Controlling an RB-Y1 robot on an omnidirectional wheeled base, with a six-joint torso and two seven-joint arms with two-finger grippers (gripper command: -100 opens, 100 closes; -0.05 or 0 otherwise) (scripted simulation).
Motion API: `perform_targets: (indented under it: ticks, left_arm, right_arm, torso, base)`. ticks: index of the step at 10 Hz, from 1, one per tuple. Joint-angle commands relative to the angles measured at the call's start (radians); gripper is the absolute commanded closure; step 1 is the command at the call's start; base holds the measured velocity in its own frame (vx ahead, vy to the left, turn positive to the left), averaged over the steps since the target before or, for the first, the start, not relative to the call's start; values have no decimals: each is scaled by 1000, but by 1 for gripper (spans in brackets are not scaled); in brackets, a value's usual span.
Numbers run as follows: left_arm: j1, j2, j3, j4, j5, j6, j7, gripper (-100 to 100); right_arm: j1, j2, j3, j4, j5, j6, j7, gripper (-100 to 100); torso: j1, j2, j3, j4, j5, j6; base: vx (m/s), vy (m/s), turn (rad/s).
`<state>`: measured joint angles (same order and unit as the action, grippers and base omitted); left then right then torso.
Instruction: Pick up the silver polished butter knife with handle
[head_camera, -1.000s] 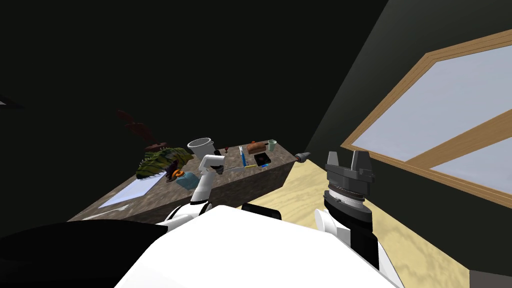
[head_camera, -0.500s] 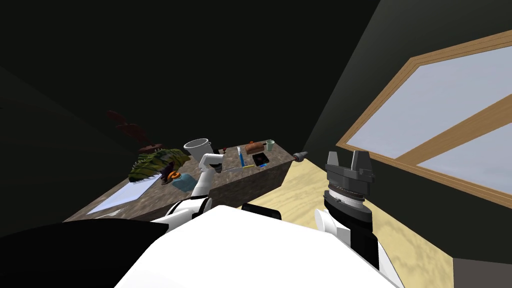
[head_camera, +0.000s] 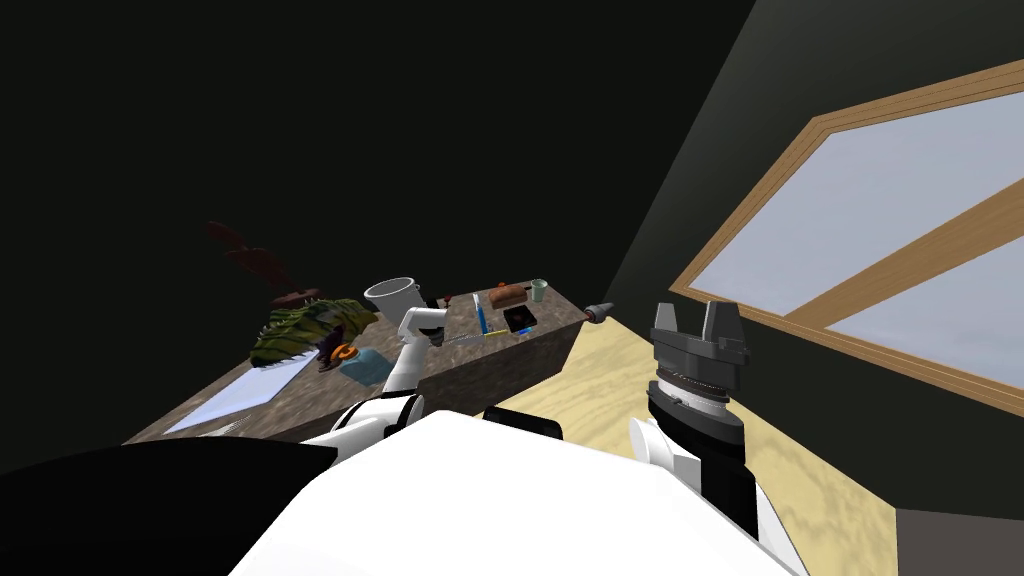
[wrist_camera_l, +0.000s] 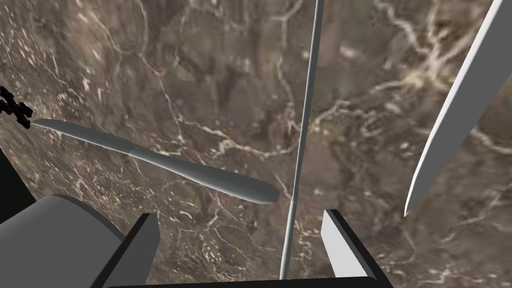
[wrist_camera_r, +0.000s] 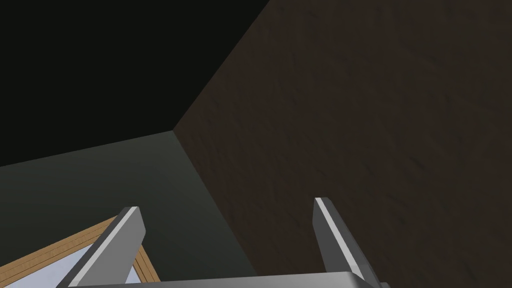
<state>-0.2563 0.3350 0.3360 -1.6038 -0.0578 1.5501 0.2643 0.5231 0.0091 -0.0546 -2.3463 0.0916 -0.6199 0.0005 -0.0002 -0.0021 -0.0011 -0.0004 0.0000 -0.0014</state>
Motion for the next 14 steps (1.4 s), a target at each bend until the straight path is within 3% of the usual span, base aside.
perform_targets:
  ticks: [1,3,6,7,8,12,13,14]
  left_arm:
    - [0,0,0,0,0,0,0,-100]
    - [0,0,0,0,0,0,0,-100]
    - [7,-7,-3,51,-2,-64,1,-100]
    - [6,-8,-4,44,-3,-54,2,-100]
    - [7,-8,-4,45,-3,-58,2,100]
    - [7,-9,-4,46,-2,-55,2,100]
    - [8,-9,-4,46,-2,-55,2,0]
    - [3,-3,-1,19,-1,-24,0,100]
  right_arm:
    - [0,0,0,0,0,0,0,0]
    - [0,0,0,0,0,0,0,0]
    - [0,0,0,0,0,0,0,0]
    - [0,0,0,0,0,0,0,0]
    - [0,0,0,0,0,0,0,0]
    - [0,0,0,0,0,0,0,0]
    - [0,0,0,0,0,0,0,0]
    - [0,0,0,0,0,0,0,0]
  torso:
    - [0,0,0,0,0,0]
    - [0,0,0,0,0,0]
    - [1,-1,-1,0,0,0]
    - [2,-1,-1,0,0,0]
    - [2,-1,-1,-1,1,0]
    - [4,-4,-2,-1,1,1]
    - [4,-4,-2,-1,1,1]
    - [4,-4,-2,-1,1,1]
  base:
    - [-7,14,41]
    - [3,-5,-18]
    - [17,13,22]
    - [8,7,3]
    - [0,0,0]
    - [-2,-2,3]
    - [0,0,0]
    - [-8,-9,-33]
